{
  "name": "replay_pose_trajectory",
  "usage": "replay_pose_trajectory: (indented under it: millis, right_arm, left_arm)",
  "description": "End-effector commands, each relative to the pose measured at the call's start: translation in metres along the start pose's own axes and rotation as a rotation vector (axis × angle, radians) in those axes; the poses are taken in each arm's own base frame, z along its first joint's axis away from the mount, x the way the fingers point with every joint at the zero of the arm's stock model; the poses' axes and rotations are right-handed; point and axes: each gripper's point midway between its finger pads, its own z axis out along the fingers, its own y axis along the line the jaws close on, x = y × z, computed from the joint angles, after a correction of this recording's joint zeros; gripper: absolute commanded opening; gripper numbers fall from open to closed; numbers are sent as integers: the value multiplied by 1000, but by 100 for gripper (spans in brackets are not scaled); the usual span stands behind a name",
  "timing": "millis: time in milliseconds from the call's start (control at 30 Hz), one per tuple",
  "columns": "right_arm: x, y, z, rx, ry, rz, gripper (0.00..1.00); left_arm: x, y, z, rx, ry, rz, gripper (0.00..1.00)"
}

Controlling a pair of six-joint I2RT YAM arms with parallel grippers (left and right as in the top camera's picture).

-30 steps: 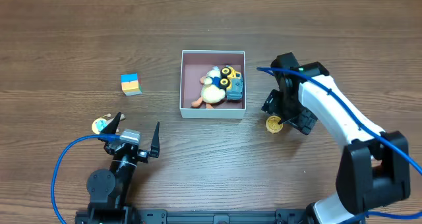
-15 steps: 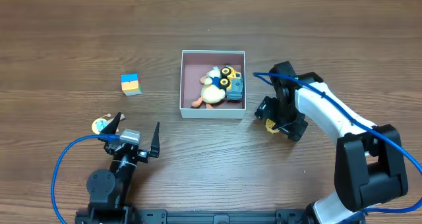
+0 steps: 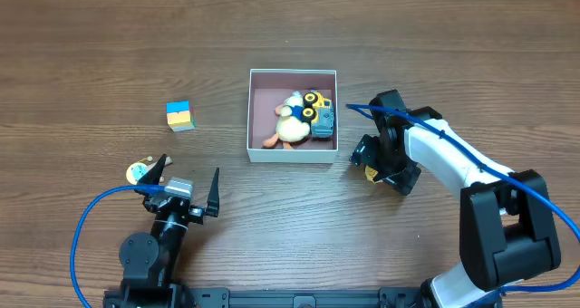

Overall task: Pack container
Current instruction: 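Lower the right gripper onto the yellow plastic ball and grasp it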

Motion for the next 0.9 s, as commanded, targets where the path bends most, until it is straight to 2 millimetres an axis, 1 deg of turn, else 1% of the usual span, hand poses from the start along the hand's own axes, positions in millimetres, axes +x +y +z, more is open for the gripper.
replay_pose_trajectory:
  millis: [0,200,500,533,600,767,833,867]
  right_arm:
    - [-2,-3,2,14,-10,1,96]
    - [-1,-4,6,25,0,-6,97]
    - [-4,-3,6,21,-14,-29,100]
    - [-3,-3,8,21,-13,-29,100]
    - [0,-8,18,19,-15,-29,100]
    - [-4,-4,19,1,-32,-29,100]
    - [-7,0,19,-12,-43,-29,83]
    - [-8,1,19,-17,-47,-29,77]
  left_arm:
    - [1,3,0,-14,-2,-18,100]
    - [1,3,0,-14,-1,-18,100]
    - [1,3,0,-14,-2,-18,100]
    - [1,3,0,-14,-2,-18,100]
    - [1,3,0,-14,-2,-18,100]
    - [0,3,0,-13,-2,-18,100]
    - [1,3,0,-14,-2,-18,100]
    - [1,3,0,-14,-2,-18,100]
